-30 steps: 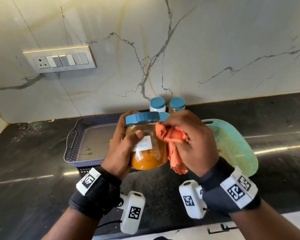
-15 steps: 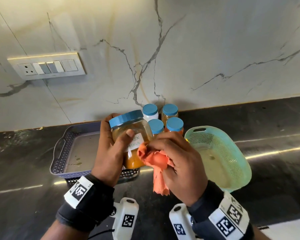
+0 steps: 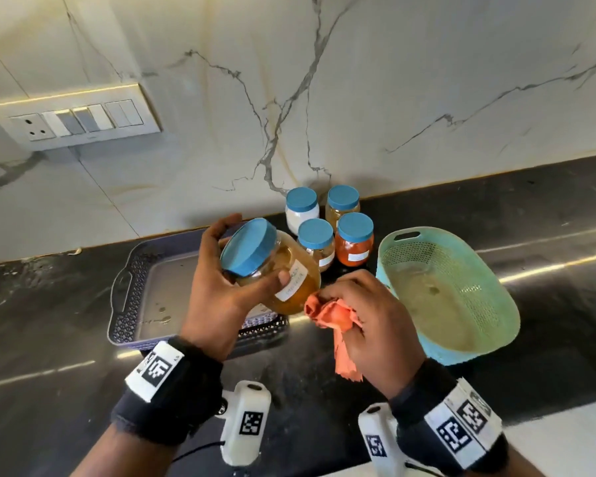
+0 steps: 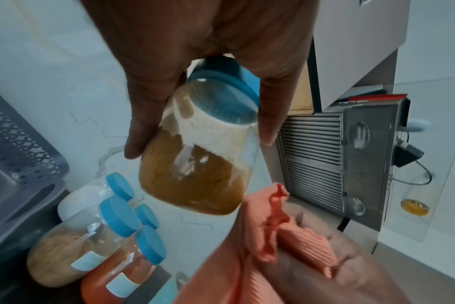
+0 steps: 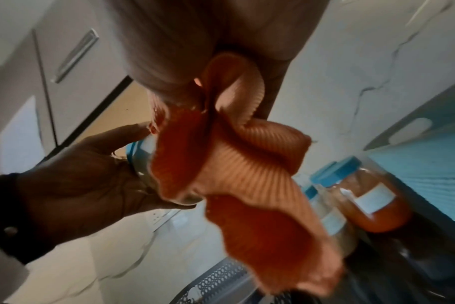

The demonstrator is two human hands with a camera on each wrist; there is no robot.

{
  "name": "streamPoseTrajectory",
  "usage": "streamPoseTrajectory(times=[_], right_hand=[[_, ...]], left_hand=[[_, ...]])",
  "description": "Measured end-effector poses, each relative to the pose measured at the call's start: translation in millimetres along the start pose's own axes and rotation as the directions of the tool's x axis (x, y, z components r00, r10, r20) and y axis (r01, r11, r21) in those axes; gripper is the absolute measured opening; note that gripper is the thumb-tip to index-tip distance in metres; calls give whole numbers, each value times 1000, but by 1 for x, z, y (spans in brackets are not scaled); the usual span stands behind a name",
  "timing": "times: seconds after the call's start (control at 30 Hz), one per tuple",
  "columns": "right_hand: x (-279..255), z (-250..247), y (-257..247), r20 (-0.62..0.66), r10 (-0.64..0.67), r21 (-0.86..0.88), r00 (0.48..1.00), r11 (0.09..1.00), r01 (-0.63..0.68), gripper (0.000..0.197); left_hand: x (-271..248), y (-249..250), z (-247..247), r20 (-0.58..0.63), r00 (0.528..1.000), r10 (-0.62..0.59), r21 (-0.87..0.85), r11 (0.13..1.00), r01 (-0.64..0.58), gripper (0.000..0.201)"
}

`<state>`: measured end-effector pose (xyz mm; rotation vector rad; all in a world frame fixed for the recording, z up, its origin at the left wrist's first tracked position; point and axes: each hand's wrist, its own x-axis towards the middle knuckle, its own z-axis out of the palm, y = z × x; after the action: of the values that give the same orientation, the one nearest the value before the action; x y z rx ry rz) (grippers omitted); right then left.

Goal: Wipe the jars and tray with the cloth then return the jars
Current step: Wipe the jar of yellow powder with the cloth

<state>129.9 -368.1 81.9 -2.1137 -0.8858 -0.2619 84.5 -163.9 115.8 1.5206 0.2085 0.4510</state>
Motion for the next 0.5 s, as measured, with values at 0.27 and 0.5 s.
streamPoseTrajectory(times=[0.27, 0.5], right_hand=[[-27, -3, 12, -129, 265, 42, 955, 964, -262, 44], [-43, -17, 5, -255, 341, 134, 905, 939, -316, 37]], left_hand=[[70, -16, -2, 289, 956, -46, 519, 847, -117, 101], [101, -45, 37, 457, 883, -108, 667, 698, -259, 90]])
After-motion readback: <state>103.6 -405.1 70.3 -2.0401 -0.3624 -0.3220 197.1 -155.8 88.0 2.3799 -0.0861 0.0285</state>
